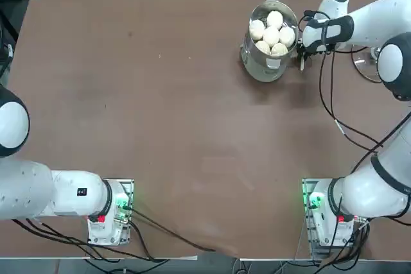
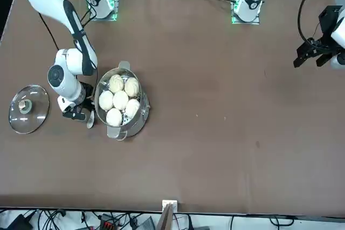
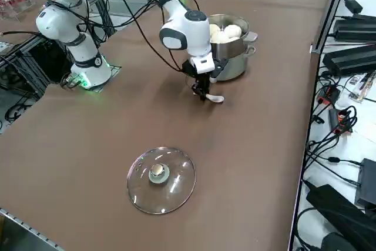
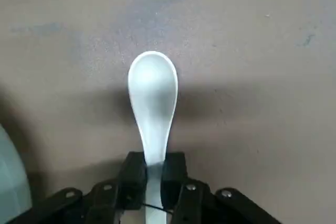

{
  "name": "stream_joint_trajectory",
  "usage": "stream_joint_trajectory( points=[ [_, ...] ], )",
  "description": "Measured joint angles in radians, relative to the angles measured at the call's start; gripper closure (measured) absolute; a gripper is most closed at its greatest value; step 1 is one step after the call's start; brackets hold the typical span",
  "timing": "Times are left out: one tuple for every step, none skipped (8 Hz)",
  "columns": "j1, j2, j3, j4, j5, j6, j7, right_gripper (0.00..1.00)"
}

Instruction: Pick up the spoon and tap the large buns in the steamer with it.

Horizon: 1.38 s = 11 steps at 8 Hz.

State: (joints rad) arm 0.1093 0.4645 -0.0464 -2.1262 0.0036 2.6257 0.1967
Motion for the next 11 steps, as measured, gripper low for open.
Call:
stream_joint_trajectory(
  points=[
    [0.0,0.0,0.0,0.0,0.0,0.0,0.0,0.83],
    [0.0,0.0,0.0,0.0,0.0,-0.001,0.0,0.83],
    [0.0,0.0,0.0,0.001,-0.001,-0.001,0.0,0.83],
    [0.0,0.0,0.0,0.001,-0.001,-0.002,0.0,0.83],
    [0.0,0.0,0.0,0.001,-0.001,-0.003,0.0,0.83],
    [0.001,0.0,0.0,0.004,-0.001,-0.011,0.0,0.83],
    [0.002,-0.001,0.0,0.007,-0.001,-0.027,0.0,0.83],
    [0.003,-0.004,0.0,0.011,-0.002,-0.041,-0.001,0.83],
    [0.003,-0.013,-0.001,0.019,-0.002,-0.062,-0.001,0.83],
    [0.003,-0.032,-0.003,0.034,-0.002,-0.102,-0.001,0.83],
    [0.002,-0.059,-0.008,0.059,-0.002,-0.169,-0.001,0.83]
  ],
)
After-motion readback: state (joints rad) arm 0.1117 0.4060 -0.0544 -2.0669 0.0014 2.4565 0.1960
